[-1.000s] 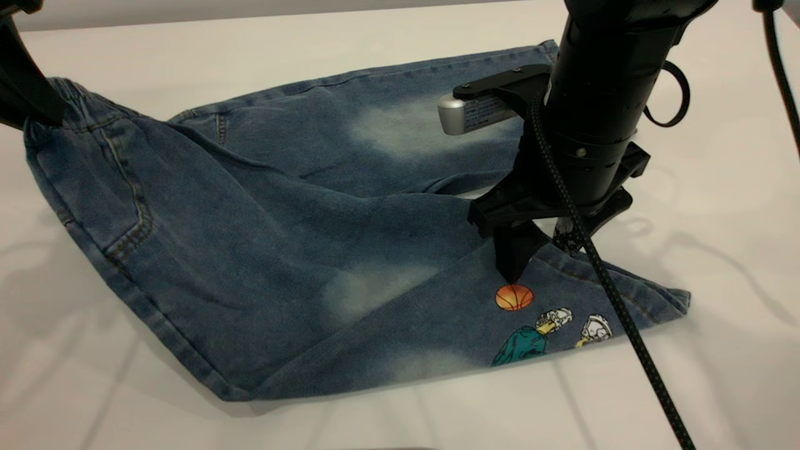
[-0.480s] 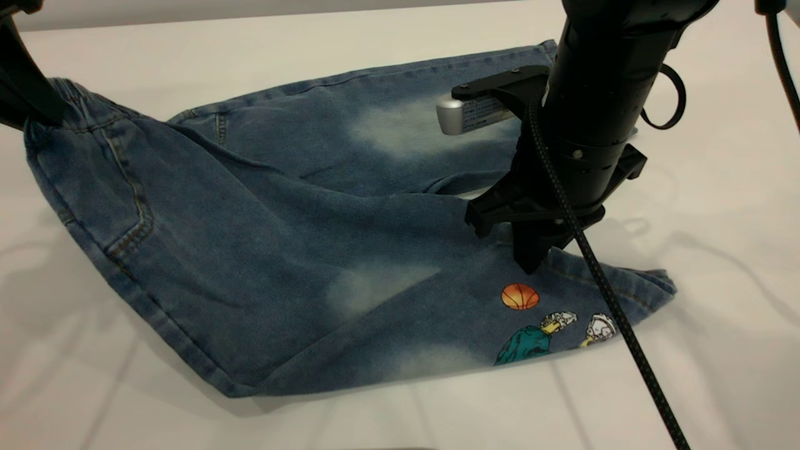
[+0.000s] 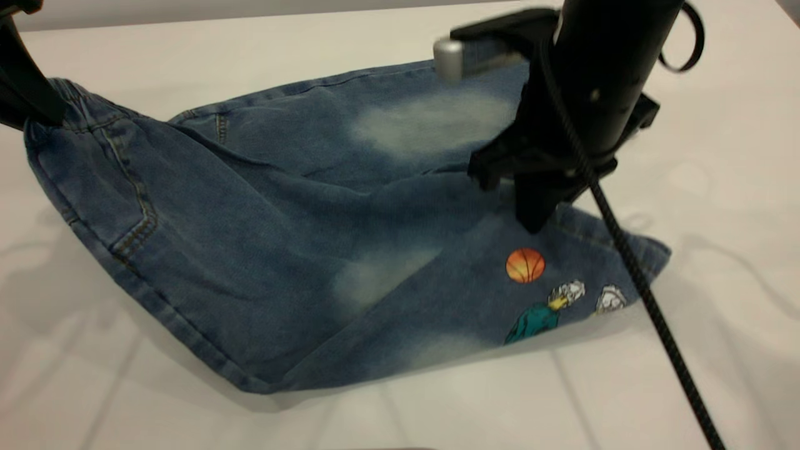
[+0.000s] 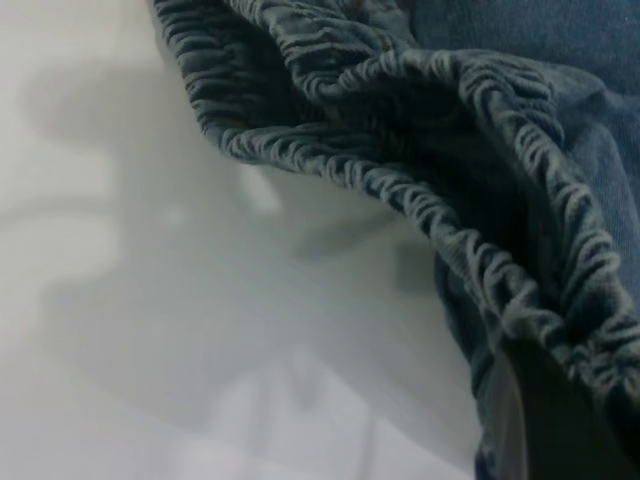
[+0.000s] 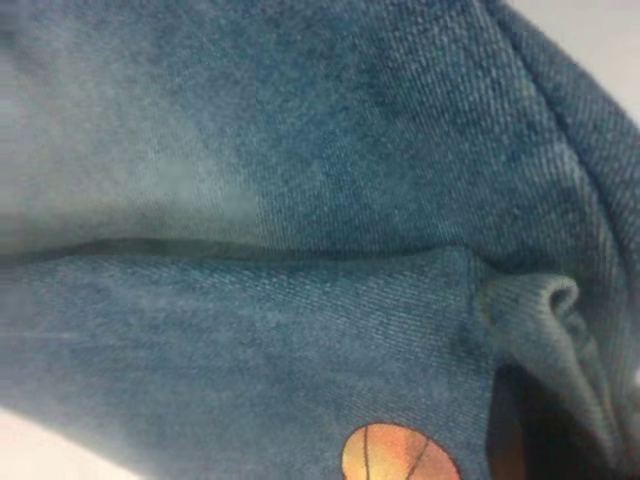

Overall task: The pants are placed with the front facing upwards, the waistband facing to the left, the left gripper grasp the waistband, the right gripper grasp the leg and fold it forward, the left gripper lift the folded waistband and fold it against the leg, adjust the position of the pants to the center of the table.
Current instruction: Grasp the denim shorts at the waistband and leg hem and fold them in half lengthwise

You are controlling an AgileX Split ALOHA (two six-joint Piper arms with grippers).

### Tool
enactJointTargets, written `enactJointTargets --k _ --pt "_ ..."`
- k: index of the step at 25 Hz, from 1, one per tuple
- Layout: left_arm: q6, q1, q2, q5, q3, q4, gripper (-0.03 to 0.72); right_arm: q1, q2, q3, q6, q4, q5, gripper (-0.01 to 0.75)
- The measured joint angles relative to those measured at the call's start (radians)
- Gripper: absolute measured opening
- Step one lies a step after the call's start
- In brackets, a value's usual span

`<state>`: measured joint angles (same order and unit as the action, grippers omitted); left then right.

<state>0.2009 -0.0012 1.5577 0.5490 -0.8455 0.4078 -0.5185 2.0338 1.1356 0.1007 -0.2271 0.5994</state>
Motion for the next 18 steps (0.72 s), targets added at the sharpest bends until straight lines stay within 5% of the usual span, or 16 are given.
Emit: enactJointTargets --k 18 --pt "0.000 0.000 -0.076 0.054 0.000 0.043 0.099 0.004 -0.165 0.025 0.000 0.102 0.093 0.034"
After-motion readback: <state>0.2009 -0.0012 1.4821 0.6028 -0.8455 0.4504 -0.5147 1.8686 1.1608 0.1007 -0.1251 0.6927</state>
